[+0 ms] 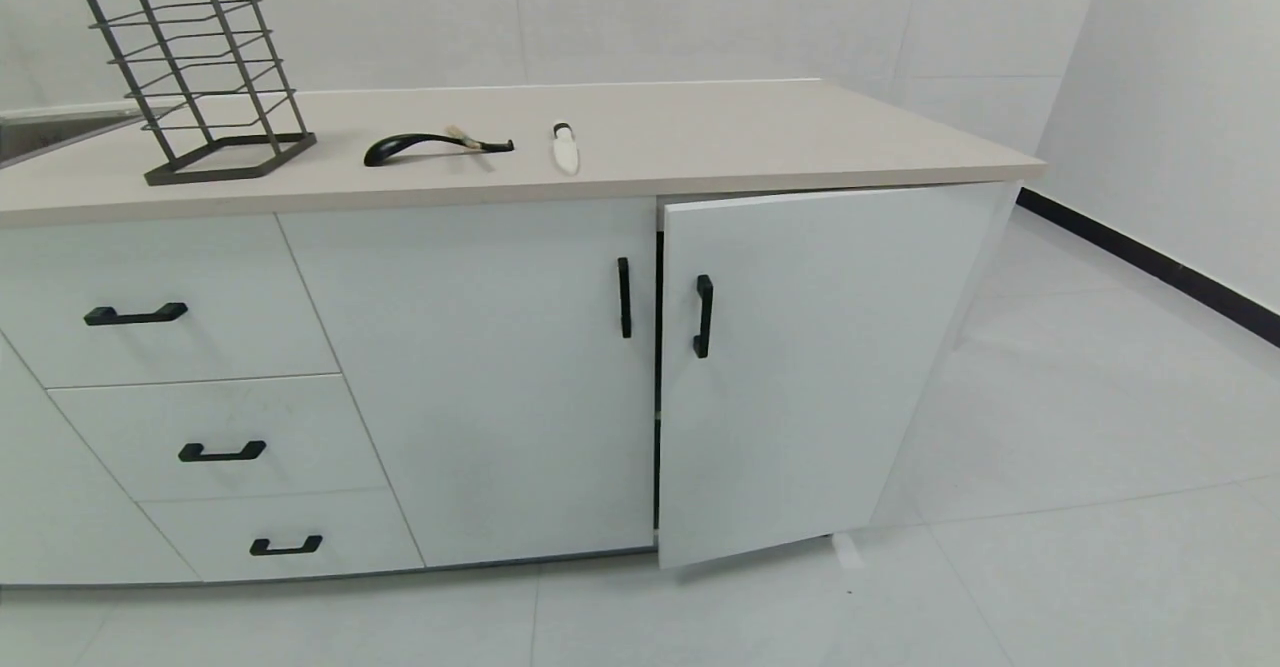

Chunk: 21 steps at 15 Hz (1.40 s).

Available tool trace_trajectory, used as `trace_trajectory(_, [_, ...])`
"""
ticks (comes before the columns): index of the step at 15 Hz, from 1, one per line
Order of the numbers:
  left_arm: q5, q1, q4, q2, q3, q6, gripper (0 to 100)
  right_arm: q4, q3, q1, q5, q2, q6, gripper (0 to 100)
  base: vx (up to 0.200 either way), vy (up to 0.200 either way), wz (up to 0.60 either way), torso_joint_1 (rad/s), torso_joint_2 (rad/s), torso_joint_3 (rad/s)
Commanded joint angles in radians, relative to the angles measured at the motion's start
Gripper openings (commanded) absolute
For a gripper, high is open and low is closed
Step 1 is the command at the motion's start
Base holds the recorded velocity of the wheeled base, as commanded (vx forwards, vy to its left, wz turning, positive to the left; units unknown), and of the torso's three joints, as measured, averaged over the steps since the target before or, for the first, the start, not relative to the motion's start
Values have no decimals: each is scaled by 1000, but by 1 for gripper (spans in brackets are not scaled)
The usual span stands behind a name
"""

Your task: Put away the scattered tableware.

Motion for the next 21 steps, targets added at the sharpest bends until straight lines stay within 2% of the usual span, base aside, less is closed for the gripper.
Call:
trace_trajectory(1, [0,0,-1,0,0,0,100,0,0,0,0,2,0,0,0,200,0,2,-2,2])
trace_trajectory(2, [0,0,-1,0,0,0,100,0,0,0,-3,2,-3,0,0,0,0,0,0,0])
trace_trajectory(8, [0,0,-1,0,0,0,100,0,0,0,-5,2,-1,0,0,0,600,4,3,2])
trace_trajectory(13, [0,0,-1,0,0,0,100,0,0,0,-3,2,-3,0,0,0,0,0,0,0])
trace_trajectory(21, [-1,0,-1,0,0,0,100,1,0,0,-3,2,0,0,0,200,0,1,2,7])
